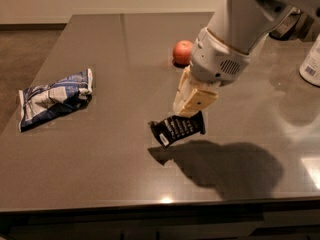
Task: Move rxbar chocolate near apple
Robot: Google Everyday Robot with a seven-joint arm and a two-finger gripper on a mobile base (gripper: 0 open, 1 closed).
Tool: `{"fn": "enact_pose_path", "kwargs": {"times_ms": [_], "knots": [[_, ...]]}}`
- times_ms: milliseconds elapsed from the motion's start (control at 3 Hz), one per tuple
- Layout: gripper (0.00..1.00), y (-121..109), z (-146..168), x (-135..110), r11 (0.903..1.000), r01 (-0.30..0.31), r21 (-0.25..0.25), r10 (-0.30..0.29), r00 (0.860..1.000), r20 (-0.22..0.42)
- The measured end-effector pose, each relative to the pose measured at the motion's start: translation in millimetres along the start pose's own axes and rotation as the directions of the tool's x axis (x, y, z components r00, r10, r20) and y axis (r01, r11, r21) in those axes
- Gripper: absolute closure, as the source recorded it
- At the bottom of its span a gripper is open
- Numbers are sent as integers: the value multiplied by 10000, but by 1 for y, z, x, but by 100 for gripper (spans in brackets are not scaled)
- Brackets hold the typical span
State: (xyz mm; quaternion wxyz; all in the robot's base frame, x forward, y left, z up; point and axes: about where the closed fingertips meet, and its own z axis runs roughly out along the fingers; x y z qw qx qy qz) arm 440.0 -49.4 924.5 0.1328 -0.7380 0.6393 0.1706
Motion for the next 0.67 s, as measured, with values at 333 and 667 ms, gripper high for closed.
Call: {"fn": "enact_pose_path", "kwargs": {"times_ms": [333, 667], "knots": [[100, -5, -37, -17, 9990, 394, 232, -412, 9961, 786], [100, -5, -37, -17, 9990, 394, 232, -412, 9961, 786]]}}
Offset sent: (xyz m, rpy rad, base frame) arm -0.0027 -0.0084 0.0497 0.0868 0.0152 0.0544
